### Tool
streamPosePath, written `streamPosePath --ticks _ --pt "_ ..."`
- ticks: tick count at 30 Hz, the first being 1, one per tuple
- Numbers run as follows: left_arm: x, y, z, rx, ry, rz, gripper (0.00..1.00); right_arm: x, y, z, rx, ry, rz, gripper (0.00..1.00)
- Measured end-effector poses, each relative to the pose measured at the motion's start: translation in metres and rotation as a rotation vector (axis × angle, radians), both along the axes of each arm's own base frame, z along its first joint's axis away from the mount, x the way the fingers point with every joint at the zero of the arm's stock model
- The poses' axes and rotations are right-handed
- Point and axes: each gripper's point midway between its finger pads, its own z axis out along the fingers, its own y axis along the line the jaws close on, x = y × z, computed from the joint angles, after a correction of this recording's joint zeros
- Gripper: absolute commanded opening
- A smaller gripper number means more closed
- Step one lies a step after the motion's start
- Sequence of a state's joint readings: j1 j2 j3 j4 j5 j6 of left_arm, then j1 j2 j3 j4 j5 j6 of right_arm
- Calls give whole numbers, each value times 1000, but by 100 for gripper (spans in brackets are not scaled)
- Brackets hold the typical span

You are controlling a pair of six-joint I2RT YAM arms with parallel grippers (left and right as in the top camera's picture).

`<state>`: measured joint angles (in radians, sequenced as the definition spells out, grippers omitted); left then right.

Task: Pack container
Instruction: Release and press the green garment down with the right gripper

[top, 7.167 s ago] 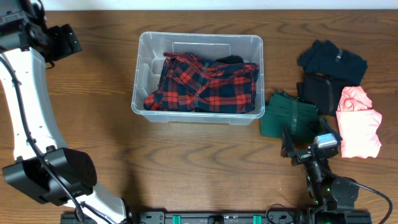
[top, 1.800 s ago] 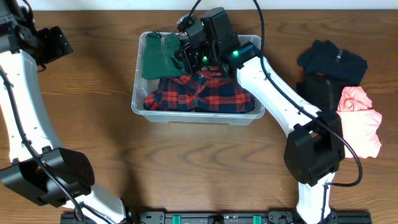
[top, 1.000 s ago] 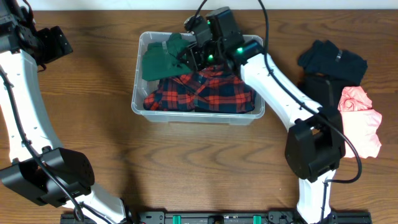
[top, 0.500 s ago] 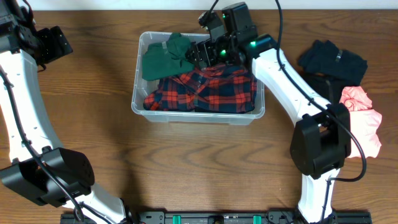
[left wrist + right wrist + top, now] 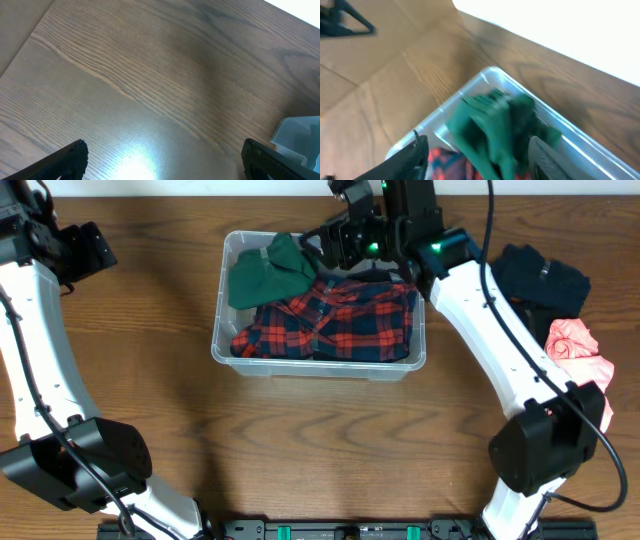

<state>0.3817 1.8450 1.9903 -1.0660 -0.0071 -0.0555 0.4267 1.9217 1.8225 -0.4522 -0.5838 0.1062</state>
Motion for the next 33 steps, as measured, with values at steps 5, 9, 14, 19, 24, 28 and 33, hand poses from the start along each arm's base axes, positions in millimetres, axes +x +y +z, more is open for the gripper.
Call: streamPosePath --ticks 5,9,14,19,24,28,33 --pt "0 0 0 0 0 0 98 -14 16 2 16 15 46 60" --pt "0 0 0 0 0 0 98 -27 33 2 18 15 87 65" --pt "0 0 0 0 0 0 98 -38 50 2 17 2 124 66" --pt "0 0 0 0 0 0 98 -32 54 -10 10 8 125 68" --pt "0 0 0 0 0 0 98 -20 60 -43 -11 44 120 68" --pt "0 0 0 0 0 0 98 -12 63 -66 -29 70 113 66" --pt "0 0 0 0 0 0 98 -4 61 -84 -62 84 81 66"
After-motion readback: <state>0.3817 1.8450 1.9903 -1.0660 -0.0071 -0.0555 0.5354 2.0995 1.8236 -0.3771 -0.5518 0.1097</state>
